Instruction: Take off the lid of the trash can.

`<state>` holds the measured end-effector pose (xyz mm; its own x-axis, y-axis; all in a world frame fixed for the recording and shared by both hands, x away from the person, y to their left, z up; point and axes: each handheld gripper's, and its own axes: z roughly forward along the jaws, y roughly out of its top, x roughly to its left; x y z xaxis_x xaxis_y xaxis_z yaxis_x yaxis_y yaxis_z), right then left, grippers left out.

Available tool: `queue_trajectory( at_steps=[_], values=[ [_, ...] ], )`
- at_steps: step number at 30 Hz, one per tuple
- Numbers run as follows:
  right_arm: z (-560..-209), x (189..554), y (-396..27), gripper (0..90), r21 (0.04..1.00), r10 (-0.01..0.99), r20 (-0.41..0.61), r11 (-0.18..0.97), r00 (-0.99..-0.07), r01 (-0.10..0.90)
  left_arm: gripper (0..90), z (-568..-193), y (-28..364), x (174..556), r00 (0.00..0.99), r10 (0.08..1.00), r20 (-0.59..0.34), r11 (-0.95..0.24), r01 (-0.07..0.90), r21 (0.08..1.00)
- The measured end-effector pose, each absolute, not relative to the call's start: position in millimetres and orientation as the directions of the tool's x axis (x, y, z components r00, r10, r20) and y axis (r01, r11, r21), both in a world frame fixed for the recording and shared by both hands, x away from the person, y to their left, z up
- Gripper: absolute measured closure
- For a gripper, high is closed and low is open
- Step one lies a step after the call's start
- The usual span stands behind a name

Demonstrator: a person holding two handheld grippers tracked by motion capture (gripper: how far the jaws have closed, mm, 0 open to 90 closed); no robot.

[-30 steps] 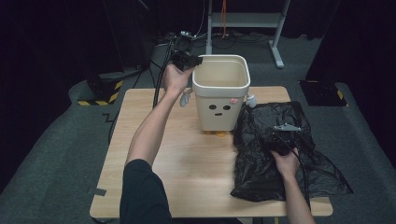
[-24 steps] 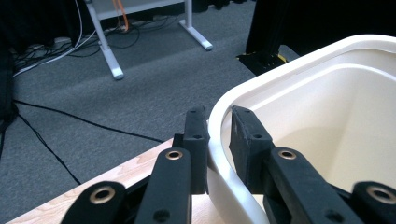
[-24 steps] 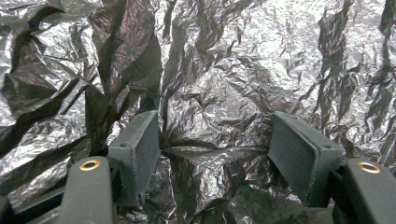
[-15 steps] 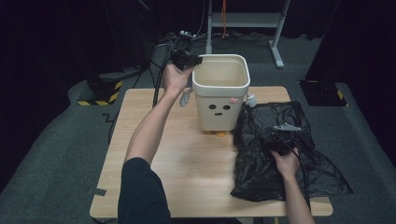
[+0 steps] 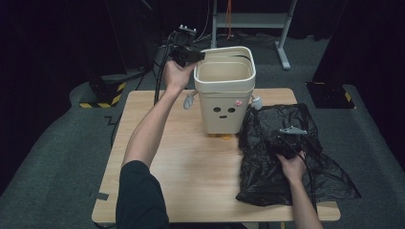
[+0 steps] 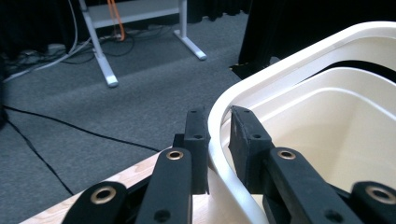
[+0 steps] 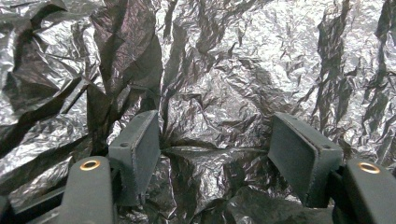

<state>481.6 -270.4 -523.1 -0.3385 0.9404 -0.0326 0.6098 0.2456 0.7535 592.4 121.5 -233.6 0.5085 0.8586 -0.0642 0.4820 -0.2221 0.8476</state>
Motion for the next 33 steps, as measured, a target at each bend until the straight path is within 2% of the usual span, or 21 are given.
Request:
queue_trajectory(
  at_steps=[9, 33],
  values=[
    [-523, 482, -271, 33.1, 0.751, 0.941, -0.028, 0.242, -0.337, 0.615, 77.0, -216, 127, 586, 0.508, 0.861, -0.038, -0.239, 0.469, 0.850],
    [-523, 483, -272, 32.8, 0.749, 0.941, -0.019, 0.237, -0.338, 0.619, 77.0, -222, 182, 557, 0.445, 0.895, -0.037, -0.193, 0.460, 0.867]
  ],
)
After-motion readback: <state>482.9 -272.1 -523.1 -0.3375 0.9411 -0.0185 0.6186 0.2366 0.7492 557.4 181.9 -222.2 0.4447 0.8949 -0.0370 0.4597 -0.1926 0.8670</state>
